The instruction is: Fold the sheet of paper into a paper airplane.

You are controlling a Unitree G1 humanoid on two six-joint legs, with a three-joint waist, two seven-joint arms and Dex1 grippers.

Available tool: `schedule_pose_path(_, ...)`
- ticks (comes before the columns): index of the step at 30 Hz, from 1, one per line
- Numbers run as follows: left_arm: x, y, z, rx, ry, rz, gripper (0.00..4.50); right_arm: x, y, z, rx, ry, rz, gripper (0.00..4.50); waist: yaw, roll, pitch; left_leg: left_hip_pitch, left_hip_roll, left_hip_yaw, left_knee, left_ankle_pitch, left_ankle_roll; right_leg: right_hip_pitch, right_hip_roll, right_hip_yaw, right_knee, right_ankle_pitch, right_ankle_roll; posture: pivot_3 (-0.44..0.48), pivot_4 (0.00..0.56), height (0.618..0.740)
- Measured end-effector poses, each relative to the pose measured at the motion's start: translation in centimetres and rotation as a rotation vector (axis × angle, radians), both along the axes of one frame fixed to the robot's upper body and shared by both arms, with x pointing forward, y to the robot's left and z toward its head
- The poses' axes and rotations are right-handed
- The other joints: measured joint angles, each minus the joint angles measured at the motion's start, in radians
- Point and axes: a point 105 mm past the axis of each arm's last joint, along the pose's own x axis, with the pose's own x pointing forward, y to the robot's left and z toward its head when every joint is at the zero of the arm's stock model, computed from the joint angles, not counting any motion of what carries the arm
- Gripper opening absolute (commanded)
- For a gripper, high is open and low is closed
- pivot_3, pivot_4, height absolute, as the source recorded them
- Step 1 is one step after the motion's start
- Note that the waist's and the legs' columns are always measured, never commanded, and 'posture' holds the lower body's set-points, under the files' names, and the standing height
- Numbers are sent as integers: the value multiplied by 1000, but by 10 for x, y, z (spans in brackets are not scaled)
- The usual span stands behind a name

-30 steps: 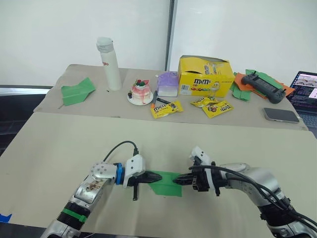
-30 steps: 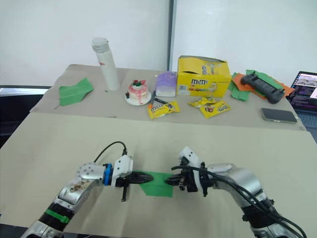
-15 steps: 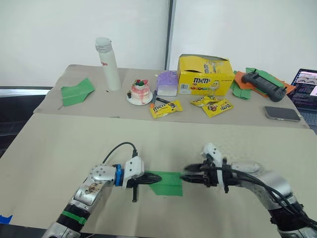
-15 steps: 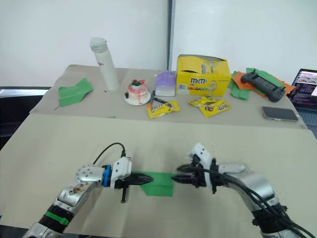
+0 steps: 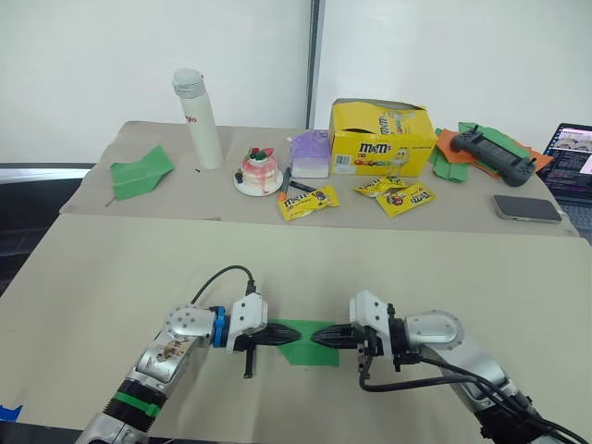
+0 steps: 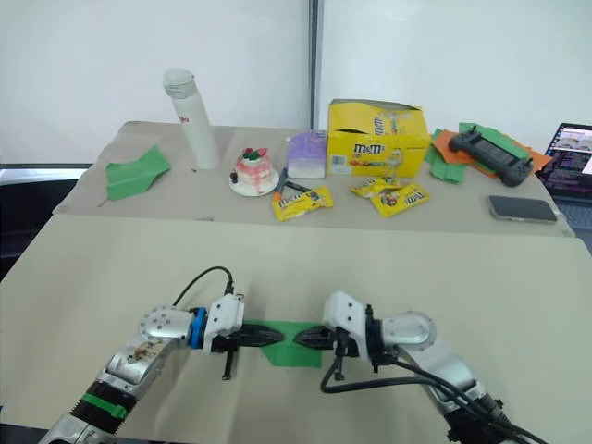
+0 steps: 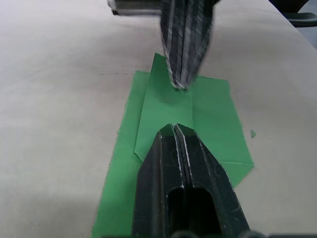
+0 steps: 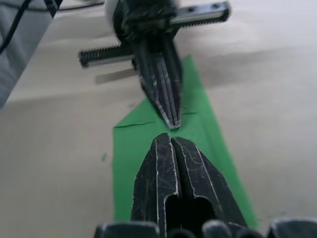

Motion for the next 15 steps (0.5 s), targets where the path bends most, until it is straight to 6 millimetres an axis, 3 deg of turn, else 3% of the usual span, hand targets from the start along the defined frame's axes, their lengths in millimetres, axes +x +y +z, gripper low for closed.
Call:
schedule_pose_path(11,1,5,2,10,-1,1,0,3,6,-9,-36,-100,31,23,-12,0,0,2,1,0,-1,0,0,1,1,0,0,0,0,0,150,740)
schedule_pose_path(15,2,4,2,11,-1,-2,0,-5,-5,-14,-56,-122,34,23,-9,0,0,2,0,0,-1,0,0,1,0,0,0,0,0,0,150,740)
